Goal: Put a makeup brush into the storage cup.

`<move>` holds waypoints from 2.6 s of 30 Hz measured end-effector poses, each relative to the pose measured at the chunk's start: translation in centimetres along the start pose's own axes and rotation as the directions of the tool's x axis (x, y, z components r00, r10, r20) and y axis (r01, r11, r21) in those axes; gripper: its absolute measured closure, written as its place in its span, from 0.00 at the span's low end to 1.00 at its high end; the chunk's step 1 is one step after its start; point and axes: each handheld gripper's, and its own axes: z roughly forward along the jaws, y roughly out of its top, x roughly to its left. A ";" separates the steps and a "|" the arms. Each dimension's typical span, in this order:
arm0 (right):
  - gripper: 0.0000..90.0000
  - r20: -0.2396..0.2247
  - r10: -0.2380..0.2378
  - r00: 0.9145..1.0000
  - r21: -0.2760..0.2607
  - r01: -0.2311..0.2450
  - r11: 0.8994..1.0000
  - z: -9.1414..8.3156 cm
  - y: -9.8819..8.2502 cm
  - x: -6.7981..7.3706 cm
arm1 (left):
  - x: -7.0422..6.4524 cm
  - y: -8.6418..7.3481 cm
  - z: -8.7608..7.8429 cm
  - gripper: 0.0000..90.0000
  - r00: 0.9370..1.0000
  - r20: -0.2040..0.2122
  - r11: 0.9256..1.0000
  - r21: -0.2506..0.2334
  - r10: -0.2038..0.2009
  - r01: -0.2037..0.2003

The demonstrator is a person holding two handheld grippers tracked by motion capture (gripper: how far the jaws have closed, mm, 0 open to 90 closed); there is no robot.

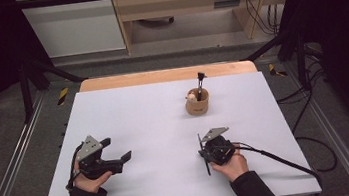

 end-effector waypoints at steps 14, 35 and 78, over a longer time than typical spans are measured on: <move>0.87 0.039 0.037 0.999 0.021 -0.038 0.999 -0.3 -0.2 -0.5 | 0.0 0.0 0.0 0.07 1.000 0.000 1.000 -0.001 -0.001 0.001; 0.89 0.043 0.016 0.999 0.010 -0.017 1.000 -0.2 -0.2 -0.4 | 0.0 0.0 0.0 0.07 1.000 0.002 1.000 0.004 0.002 -0.002; 0.92 0.006 0.019 1.000 0.011 -0.019 1.000 -0.1 -0.1 -0.5 | -0.1 0.0 0.1 0.07 1.000 0.004 1.000 0.008 0.006 -0.006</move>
